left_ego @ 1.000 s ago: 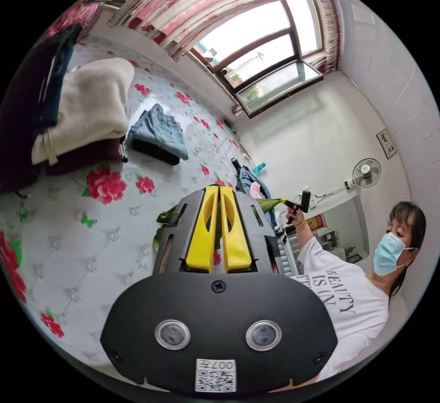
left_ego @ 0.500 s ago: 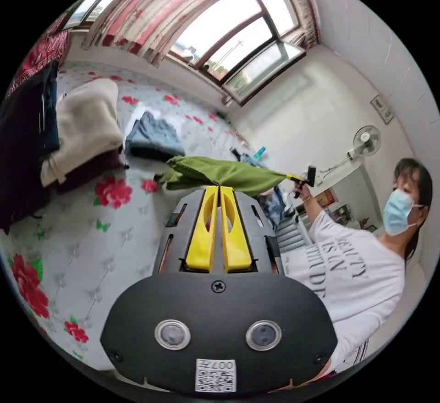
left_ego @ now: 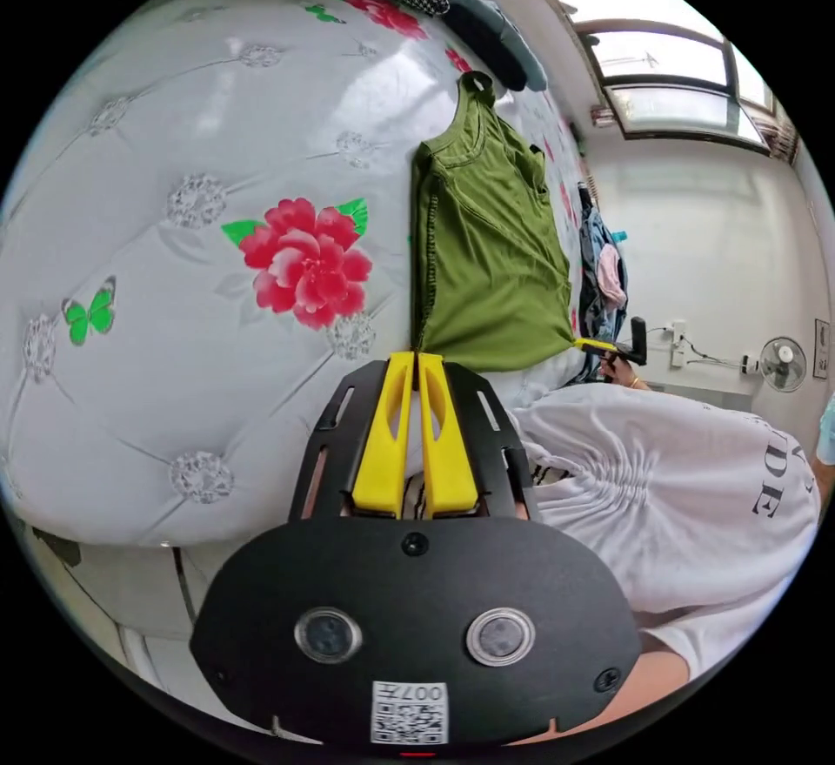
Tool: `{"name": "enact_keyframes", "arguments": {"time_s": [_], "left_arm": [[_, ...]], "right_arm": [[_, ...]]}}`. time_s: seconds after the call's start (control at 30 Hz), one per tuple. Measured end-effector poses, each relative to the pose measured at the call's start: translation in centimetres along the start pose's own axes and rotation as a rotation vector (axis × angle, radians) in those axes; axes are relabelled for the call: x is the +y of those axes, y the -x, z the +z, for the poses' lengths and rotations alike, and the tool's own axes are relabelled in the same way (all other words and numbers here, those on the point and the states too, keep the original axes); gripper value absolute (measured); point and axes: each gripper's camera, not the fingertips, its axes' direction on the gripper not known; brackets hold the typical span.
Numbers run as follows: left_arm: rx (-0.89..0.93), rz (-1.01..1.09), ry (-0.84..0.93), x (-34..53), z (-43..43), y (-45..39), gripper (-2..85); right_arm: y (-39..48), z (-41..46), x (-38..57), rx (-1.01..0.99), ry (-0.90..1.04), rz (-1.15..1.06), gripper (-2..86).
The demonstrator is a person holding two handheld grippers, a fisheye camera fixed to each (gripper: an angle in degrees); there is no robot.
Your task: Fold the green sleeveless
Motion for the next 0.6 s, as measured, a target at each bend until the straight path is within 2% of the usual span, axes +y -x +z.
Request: {"name": "enact_keyframes", "arguments": {"time_s": [0.17,0.27,0.43,0.6], "left_arm": [[-0.159,0.048,0.049,1.3,-0.7,-0.3,-0.8],[-0.228,0.079,0.028,1.3,-1.7,-1.1,-0.6],[-0.276,0.191,0.003,-1.9,-0.2,-4.4,-0.3],[-0.357,0.316,-0.004,-6.8,3.5,-8.8,-0.4]], "right_arm": [[-0.3,-0.2,0.8,0.109,0.012,0.065,2.0],[0.1,-2.7,0.7,0.169,-0.096,0.086,3.2],[6.1,-4.5,-5.3,0.197,-0.249,-0.144,4.5],[11.9,-0.1,-14.1,0.19,-0.177,-0.369,4.3]]}}
